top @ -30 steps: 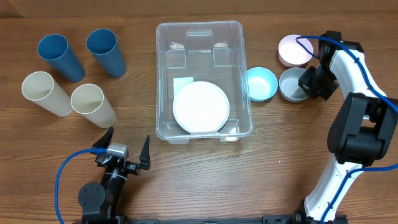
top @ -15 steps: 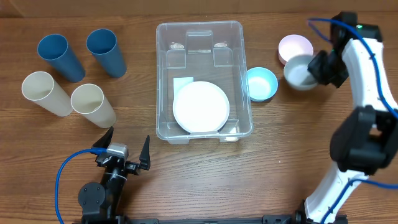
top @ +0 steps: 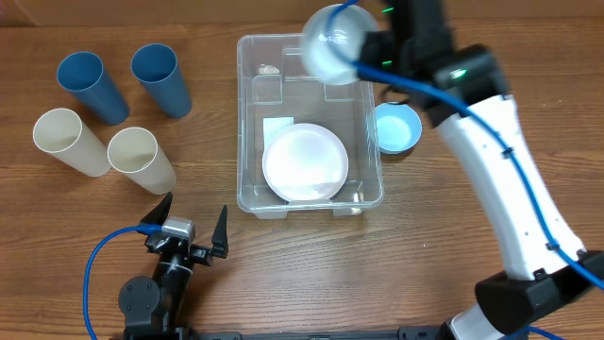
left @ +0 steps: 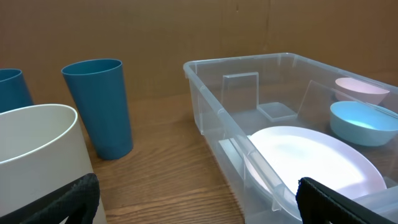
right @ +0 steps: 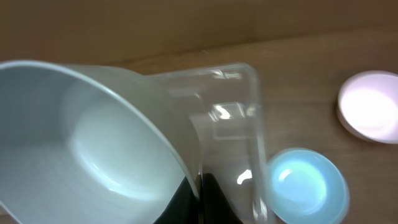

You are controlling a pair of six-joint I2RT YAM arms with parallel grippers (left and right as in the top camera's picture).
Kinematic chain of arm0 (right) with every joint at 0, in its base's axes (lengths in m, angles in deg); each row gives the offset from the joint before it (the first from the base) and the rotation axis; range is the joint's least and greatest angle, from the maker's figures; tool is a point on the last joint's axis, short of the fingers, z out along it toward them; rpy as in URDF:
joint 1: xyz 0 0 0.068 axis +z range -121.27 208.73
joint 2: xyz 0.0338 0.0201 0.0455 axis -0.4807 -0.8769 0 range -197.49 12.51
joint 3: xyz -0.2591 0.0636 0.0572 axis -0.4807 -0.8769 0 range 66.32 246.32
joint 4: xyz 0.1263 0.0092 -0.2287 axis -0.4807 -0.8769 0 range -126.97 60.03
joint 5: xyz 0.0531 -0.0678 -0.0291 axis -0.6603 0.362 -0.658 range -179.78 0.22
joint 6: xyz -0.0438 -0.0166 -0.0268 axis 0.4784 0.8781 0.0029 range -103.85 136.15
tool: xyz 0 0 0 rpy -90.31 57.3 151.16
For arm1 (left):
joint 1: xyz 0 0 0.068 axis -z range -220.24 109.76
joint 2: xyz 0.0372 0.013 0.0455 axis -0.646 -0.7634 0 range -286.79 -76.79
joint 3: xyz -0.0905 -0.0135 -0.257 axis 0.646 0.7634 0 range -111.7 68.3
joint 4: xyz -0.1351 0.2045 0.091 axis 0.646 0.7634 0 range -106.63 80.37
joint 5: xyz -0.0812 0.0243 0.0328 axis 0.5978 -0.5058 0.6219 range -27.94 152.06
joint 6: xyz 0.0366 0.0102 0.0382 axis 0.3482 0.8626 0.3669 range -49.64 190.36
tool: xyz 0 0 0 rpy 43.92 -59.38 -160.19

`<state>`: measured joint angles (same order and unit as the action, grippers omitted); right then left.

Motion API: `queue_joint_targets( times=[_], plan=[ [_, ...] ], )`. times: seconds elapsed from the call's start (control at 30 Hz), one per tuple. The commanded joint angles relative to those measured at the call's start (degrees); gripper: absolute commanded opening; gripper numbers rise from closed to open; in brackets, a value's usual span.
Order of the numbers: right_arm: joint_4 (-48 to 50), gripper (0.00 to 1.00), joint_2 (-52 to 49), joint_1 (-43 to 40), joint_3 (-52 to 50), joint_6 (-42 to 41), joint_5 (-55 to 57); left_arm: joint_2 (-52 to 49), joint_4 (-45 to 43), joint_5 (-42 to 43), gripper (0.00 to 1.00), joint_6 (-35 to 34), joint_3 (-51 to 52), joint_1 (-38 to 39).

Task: Pack container
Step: 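Carry the grey bowl into the bin's upper right area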

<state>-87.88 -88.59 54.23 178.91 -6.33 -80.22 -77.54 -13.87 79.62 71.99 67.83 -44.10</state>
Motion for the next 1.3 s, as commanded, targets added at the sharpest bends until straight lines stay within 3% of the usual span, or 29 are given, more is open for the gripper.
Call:
queue_joint_targets(
  times=[0.0,0.2,0.63,0.67,0.7,0.77,1.0,1.1,1.27],
  plan=[
    [3.4,0.04,-3.4,2.5,1.0,0.5,7.6,0.4,0.0,0.0,1.00,-0.7,0.2,-0.4],
    [8.7,0.04,-13.7,1.4,1.0,0.4,9.8,0.4,0.0,0.0,1.00,-0.8,0.2,-0.4],
    [9.0,0.04,-28.9,-3.6,1.0,0.4,11.0,0.4,0.0,0.0,1.00,-0.8,0.2,-0.4],
    [9.3,0.05,-29.7,-4.0,1.0,0.4,11.0,0.4,0.0,0.0,1.00,-0.7,0.2,-0.4],
    [9.4,0.16,-29.9,-4.2,1.0,0.5,11.0,0.4,0.0,0.0,1.00,-0.7,0.2,-0.4],
    [9.7,0.23,-29.9,-4.3,1.0,1.6,10.9,0.4,0.0,0.0,1.00,-0.7,0.2,-0.4],
    [9.2,0.25,-29.8,-4.2,1.9,6.2,11.0,0.4,0.0,0.0,1.00,-0.7,0.2,-0.4],
    [3.9,0.27,-28.2,-2.9,7.7,6.5,11.0,0.4,0.0,0.0,1.00,-0.7,0.2,-0.4],
    [-9.3,0.43,-23.7,-2.0,19.9,3.7,9.7,0.4,0.0,0.0,1.00,-0.8,0.2,-0.4]
  ],
)
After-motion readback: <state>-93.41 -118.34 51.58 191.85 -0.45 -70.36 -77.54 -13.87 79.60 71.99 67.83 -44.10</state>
